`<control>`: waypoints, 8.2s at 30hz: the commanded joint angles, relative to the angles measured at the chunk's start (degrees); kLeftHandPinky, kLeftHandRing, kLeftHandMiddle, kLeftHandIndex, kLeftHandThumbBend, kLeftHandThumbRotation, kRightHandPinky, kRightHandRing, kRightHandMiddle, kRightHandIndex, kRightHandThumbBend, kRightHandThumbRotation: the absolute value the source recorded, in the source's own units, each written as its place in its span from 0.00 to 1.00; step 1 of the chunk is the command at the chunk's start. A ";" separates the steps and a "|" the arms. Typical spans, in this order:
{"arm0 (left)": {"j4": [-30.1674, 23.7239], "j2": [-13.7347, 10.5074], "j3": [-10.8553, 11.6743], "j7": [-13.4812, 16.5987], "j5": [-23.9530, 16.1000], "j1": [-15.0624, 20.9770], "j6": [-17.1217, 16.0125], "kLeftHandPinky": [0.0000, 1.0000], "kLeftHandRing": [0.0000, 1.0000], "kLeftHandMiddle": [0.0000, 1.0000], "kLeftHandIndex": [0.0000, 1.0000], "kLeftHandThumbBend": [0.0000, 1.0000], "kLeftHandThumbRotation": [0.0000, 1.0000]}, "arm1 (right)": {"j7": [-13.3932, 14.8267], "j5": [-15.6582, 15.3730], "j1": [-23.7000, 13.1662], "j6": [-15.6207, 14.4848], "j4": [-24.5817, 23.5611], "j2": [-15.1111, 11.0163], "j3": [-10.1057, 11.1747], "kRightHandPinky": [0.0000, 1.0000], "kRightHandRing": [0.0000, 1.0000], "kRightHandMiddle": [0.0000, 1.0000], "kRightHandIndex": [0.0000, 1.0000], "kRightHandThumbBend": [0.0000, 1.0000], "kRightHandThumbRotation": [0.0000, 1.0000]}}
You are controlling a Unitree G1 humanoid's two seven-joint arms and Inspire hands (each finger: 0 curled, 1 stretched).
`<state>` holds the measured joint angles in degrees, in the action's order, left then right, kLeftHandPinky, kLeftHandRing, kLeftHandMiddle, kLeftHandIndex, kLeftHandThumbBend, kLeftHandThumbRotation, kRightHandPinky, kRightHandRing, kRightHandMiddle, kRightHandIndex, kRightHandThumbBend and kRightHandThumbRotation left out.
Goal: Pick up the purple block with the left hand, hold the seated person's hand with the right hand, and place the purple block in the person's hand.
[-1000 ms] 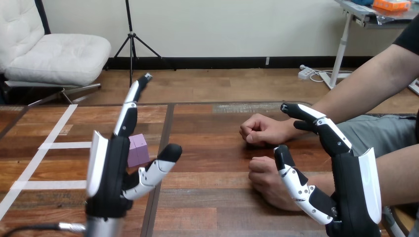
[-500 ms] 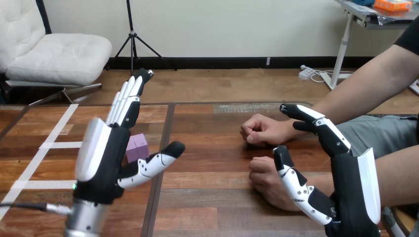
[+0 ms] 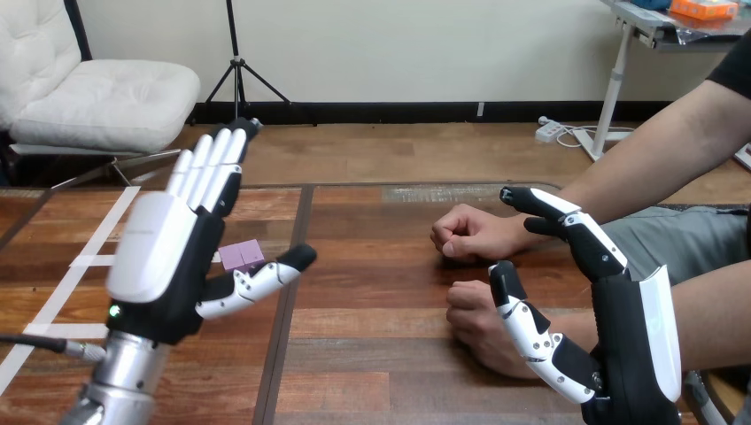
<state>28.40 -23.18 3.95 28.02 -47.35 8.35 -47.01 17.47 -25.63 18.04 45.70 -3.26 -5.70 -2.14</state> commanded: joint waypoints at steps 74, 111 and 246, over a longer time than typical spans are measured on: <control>21.68 -10.68 -21.21 7.35 -3.34 20.02 7.56 1.00 0.99 1.00 1.00 0.73 0.97 | -0.25 -0.22 -2.58 -1.27 -0.80 0.37 0.89 0.71 0.78 0.77 0.73 0.35 0.45; 26.62 -9.46 -24.43 8.51 -3.42 22.81 9.21 1.00 1.00 1.00 1.00 0.73 1.00 | -0.40 -0.68 -2.65 -2.05 -1.12 0.29 1.27 0.71 0.77 0.77 0.73 0.36 0.45; 45.25 0.16 -37.74 4.08 -4.19 36.43 26.26 1.00 1.00 1.00 1.00 0.68 1.00 | -0.27 -2.21 -2.61 -2.14 -2.48 -0.83 2.79 0.69 0.76 0.75 0.72 0.36 0.43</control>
<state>73.42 -23.37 -33.38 31.96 -52.16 40.68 -21.35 17.10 -27.62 17.82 43.29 -3.38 -6.05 0.17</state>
